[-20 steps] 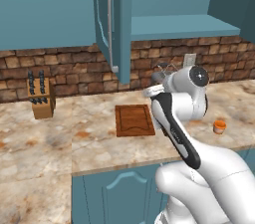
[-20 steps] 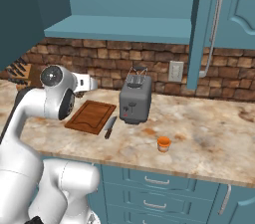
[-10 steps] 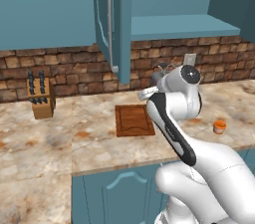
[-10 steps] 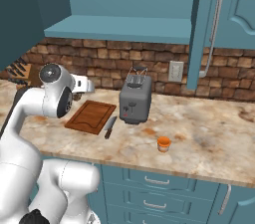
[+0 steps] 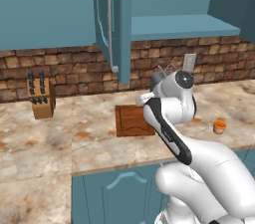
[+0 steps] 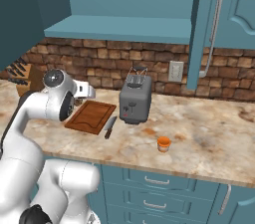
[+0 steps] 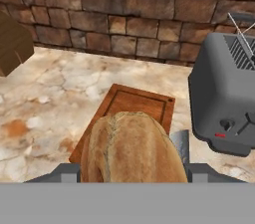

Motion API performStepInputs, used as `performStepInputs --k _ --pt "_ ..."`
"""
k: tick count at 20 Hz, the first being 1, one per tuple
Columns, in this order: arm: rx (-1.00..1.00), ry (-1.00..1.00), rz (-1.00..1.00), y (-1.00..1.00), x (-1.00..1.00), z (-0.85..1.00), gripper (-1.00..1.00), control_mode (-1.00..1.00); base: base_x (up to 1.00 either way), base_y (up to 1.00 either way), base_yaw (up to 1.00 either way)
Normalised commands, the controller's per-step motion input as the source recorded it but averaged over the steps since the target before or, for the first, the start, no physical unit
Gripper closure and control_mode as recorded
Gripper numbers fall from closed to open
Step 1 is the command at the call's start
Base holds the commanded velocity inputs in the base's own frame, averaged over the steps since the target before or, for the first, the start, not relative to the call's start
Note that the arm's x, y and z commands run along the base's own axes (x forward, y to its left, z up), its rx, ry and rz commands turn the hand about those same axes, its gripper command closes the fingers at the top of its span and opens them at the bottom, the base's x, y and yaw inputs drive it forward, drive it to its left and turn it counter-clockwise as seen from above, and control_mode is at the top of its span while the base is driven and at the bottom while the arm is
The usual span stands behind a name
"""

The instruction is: Pick the bread, place it on the cutting board, pick the jam, place it on the counter, and close the cabinet.

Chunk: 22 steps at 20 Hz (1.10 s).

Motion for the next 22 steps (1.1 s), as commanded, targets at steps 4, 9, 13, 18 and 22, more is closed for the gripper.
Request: performStepInputs --k 4,9,13,18,22 --pt "0.0 0.0 0.0 0.07 0.14 -0.35 1.0 -1.0 0.0 0.0 0.0" --pt "0.0 0.01 0.0 0.06 0.15 -0.31 1.0 -1.0 0.0 0.0 0.0" --pt "0.0 0.0 0.0 0.04 0.23 -0.2 1.0 -1.0 0.0 0.0 0.0" --pt "0.0 0.0 0.0 0.05 0.22 -0.21 1.0 -1.0 0.0 0.0 0.0" --pt "0.0 0.02 0.0 0.07 0.18 -0.23 1.0 -1.0 0.0 0.0 0.0"
